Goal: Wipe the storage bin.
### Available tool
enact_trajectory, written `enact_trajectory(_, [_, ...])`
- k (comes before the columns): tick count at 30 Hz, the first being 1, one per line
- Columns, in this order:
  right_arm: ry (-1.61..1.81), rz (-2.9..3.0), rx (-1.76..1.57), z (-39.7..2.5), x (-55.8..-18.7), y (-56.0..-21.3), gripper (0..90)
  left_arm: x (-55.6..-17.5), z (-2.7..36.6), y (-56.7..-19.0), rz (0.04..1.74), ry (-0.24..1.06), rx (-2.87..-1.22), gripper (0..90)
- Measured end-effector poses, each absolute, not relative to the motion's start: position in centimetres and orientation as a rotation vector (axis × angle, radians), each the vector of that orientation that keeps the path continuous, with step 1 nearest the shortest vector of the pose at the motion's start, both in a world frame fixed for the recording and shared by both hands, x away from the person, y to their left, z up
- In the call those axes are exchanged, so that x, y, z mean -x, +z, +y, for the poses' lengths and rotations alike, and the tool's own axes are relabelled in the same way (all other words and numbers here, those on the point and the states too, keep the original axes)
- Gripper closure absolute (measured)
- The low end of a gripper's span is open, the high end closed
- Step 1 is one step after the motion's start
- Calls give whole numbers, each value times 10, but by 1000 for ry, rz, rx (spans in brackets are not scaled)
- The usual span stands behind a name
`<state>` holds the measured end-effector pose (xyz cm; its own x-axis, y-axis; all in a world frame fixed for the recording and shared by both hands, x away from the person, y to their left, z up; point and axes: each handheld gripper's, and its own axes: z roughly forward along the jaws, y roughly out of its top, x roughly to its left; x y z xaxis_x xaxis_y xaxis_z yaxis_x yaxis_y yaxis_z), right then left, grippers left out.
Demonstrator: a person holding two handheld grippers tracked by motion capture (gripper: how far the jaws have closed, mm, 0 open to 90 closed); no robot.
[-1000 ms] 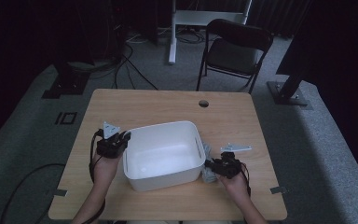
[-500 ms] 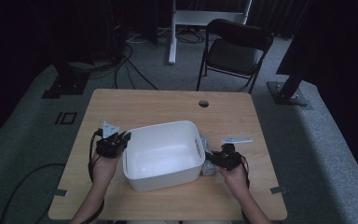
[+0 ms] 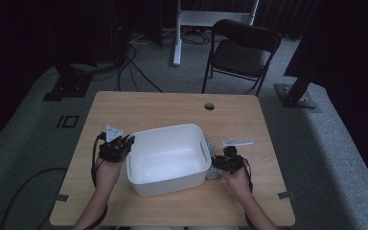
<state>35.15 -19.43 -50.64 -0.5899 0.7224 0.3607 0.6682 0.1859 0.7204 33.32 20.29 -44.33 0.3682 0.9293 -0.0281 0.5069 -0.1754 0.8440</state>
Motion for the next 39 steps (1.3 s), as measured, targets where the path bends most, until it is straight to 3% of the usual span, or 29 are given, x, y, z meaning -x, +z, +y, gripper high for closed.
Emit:
enact_trajectory(6, [1336,2400,-1432,-191,-358,-523,786,-333,204,-443,1251,655,-1825,803])
enact_trajectory(19, [1432,2336,-1391,-196,-364,-496,784,-335,205,-443,1237,638,-1831,801])
enact_trajectory(39, [1334,2404,-1433,-190,-376,-519,784,-335,206,-444,1231,629,-1833,798])
